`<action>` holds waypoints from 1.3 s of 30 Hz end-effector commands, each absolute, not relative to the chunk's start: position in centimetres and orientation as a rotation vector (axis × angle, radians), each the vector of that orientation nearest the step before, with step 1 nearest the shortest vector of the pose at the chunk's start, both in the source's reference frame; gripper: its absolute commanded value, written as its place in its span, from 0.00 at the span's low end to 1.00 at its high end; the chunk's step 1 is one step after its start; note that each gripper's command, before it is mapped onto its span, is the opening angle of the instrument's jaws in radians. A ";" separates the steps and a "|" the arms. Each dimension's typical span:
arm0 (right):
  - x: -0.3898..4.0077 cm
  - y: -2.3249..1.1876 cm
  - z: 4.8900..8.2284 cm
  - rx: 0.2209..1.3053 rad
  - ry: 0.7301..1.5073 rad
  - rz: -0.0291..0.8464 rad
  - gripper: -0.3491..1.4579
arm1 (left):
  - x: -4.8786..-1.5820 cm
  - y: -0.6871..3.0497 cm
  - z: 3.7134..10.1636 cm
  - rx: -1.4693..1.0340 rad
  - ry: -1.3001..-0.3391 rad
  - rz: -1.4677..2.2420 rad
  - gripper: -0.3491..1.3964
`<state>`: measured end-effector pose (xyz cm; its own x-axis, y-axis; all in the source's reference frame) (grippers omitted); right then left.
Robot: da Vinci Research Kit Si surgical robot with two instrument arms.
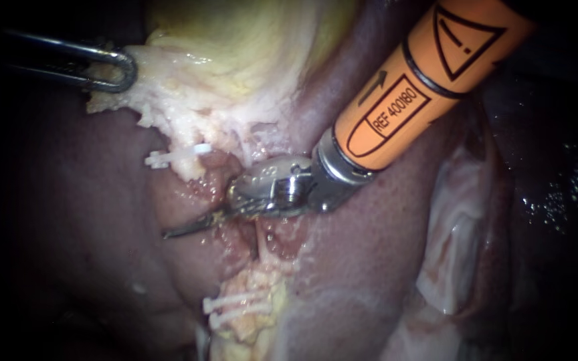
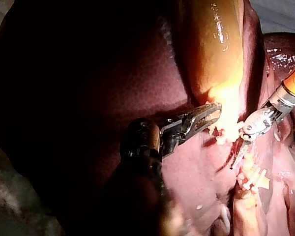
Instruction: Go back from the cut left tube
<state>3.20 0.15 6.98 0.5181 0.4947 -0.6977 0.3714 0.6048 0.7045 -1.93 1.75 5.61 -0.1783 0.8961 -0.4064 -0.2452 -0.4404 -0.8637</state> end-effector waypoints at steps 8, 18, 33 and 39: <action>3.20 0.14 6.98 1.009 1.105 0.099 0.72 | -1.93 1.75 5.62 -1.235 -0.834 1.742 0.00; 3.14 0.13 6.98 0.969 1.149 0.171 0.98 | -1.93 1.76 5.64 -1.235 -0.834 1.742 0.00; 1.77 -0.08 6.85 0.335 1.135 0.338 0.99 | -1.92 1.77 5.69 -1.235 -0.829 1.743 0.00; 1.17 0.07 6.89 0.205 1.043 0.303 0.99 | -1.92 1.76 5.70 -1.235 -0.828 1.743 0.00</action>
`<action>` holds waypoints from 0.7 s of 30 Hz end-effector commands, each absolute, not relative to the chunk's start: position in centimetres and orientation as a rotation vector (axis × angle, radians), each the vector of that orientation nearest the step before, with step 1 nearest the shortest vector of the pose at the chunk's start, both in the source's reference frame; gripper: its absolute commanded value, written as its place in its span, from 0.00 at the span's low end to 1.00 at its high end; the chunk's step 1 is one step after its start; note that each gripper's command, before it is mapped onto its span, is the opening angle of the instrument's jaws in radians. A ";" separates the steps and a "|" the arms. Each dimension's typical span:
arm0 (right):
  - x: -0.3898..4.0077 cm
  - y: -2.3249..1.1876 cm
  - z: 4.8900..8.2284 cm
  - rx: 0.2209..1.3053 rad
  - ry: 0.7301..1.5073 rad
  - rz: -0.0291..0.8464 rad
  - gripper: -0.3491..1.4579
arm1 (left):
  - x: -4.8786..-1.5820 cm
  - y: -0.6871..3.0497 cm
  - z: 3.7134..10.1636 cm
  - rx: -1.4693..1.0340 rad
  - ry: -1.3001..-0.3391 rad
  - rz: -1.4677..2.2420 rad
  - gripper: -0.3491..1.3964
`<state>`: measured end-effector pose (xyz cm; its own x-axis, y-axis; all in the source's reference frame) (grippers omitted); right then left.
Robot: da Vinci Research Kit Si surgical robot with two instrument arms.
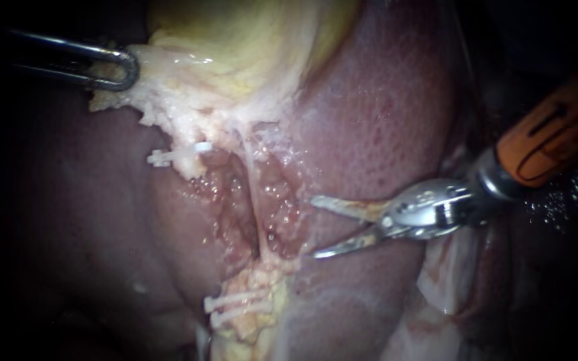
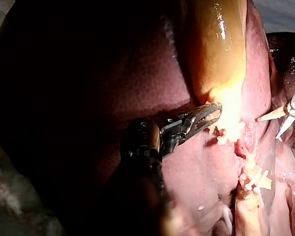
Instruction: Go back from the cut left tube
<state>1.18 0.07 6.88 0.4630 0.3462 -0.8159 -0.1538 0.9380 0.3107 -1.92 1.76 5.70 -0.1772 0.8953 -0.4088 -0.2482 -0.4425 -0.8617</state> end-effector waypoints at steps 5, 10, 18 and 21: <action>0.87 0.24 6.80 0.161 0.982 0.296 0.99 | -1.93 1.76 5.72 -1.235 -0.827 1.743 0.00; 0.80 0.32 6.73 0.184 0.977 0.276 0.99 | -1.96 1.75 5.78 -1.236 -0.823 1.745 0.00; 0.79 0.32 6.74 0.226 0.993 0.250 0.99 | -2.16 1.59 6.15 -1.243 -0.810 1.761 0.00; 0.79 0.32 6.74 0.226 0.993 0.250 0.99 | -2.28 1.53 6.36 -1.228 -0.824 1.764 0.00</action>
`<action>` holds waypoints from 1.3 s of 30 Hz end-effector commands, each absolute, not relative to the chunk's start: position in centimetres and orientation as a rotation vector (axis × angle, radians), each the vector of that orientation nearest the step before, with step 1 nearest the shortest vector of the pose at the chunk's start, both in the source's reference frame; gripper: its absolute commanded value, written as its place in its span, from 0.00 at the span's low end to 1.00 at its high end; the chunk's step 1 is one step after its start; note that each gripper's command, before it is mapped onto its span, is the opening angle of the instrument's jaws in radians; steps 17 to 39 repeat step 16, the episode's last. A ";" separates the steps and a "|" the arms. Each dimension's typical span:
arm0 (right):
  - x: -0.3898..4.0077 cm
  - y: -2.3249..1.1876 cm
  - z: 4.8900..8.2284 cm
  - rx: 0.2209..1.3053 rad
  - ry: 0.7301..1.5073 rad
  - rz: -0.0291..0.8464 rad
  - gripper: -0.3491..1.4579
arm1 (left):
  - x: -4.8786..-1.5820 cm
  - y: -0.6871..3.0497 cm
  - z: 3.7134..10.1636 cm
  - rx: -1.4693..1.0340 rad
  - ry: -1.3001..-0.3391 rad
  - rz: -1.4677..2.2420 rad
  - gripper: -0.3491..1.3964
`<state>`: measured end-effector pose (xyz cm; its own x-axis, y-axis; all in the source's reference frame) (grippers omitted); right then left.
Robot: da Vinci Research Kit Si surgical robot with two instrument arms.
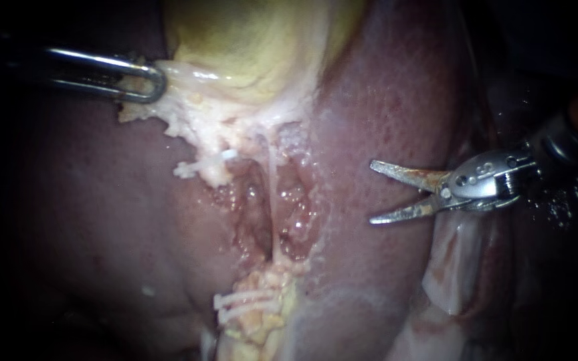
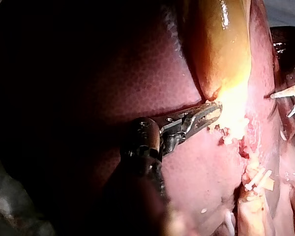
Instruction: Go back from the cut left tube
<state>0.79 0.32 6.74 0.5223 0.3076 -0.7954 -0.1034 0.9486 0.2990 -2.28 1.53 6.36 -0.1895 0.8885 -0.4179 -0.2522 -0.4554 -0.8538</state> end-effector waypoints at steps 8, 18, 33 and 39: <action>0.78 0.32 6.74 0.226 0.993 0.249 0.99 | -2.44 1.44 6.60 -1.207 -0.842 1.768 0.00; 0.78 0.32 6.74 0.234 0.997 0.246 0.99 | -2.44 1.44 6.59 -1.208 -0.846 1.768 0.00; 0.78 0.32 6.74 0.234 0.997 0.246 0.99 | -2.44 1.44 6.59 -1.208 -0.846 1.768 0.00; 0.78 0.32 6.74 0.234 0.997 0.246 0.99 | -2.44 1.44 6.59 -1.208 -0.846 1.768 0.00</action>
